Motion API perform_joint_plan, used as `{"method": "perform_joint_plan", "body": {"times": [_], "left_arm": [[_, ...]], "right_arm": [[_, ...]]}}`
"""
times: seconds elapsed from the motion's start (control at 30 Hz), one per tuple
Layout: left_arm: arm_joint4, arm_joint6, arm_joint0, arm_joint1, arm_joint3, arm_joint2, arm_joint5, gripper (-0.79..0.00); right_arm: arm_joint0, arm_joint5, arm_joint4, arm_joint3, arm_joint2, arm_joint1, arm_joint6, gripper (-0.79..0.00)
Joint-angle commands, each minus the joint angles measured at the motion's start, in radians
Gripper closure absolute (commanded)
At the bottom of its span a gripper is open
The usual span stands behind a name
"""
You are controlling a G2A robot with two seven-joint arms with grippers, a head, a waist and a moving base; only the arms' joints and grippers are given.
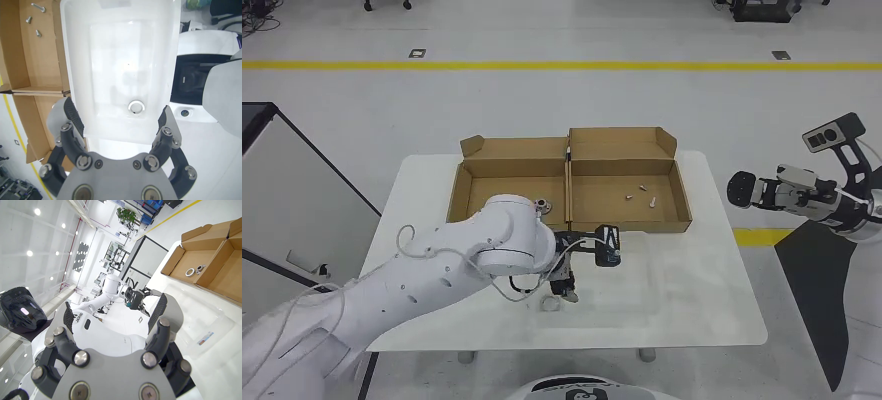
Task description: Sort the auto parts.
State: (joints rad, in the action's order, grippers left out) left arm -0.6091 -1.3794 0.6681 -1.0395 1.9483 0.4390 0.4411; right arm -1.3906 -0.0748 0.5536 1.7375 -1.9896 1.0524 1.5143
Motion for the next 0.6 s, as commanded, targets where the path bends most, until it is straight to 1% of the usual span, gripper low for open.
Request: {"method": "perform_joint_plan", "body": {"times": [0.0,0.07,0.2,0.23,0.3,0.33,0.37,0.47,0.53,0.57], "left_arm": [[0.024,0.001,-0.070,-0.003,-0.022,-0.082,0.000,-0.785],[0.036,-0.004,-0.119,-0.007,-0.045,-0.135,-0.004,-0.785],[0.072,0.001,-0.184,-0.017,-0.079,-0.197,0.001,-0.785],[0.077,0.001,-0.195,-0.020,-0.083,-0.211,0.001,-0.770],[0.088,0.004,-0.213,-0.025,-0.100,-0.231,0.004,-0.674],[0.090,0.003,-0.222,-0.028,-0.106,-0.244,0.003,-0.600],[0.094,0.005,-0.229,-0.031,-0.113,-0.252,0.004,-0.579],[0.101,-0.002,-0.237,-0.040,-0.135,-0.269,-0.003,-0.606],[0.095,-0.005,-0.224,-0.047,-0.137,-0.269,-0.005,-0.539],[0.088,-0.006,-0.217,-0.050,-0.141,-0.269,-0.006,-0.539]], "right_arm": [[0.000,0.000,0.000,0.000,0.000,0.000,0.000,-0.785],[0.000,0.000,0.000,0.000,0.000,0.000,0.000,-0.785],[0.000,0.000,0.000,0.000,0.000,0.000,0.000,-0.785],[0.000,0.000,0.000,0.000,0.000,0.000,0.000,-0.785],[0.000,0.000,0.000,0.000,0.000,0.000,0.000,-0.785],[0.000,0.000,0.000,0.000,0.000,0.000,0.000,-0.785],[0.000,0.000,0.000,0.000,0.000,0.000,0.000,-0.785],[0.000,0.000,0.000,0.000,0.000,0.000,0.000,-0.785],[0.000,0.000,0.000,0.000,0.000,0.000,0.000,-0.785],[0.000,0.000,0.000,0.000,0.000,0.000,0.000,-0.785]]}}
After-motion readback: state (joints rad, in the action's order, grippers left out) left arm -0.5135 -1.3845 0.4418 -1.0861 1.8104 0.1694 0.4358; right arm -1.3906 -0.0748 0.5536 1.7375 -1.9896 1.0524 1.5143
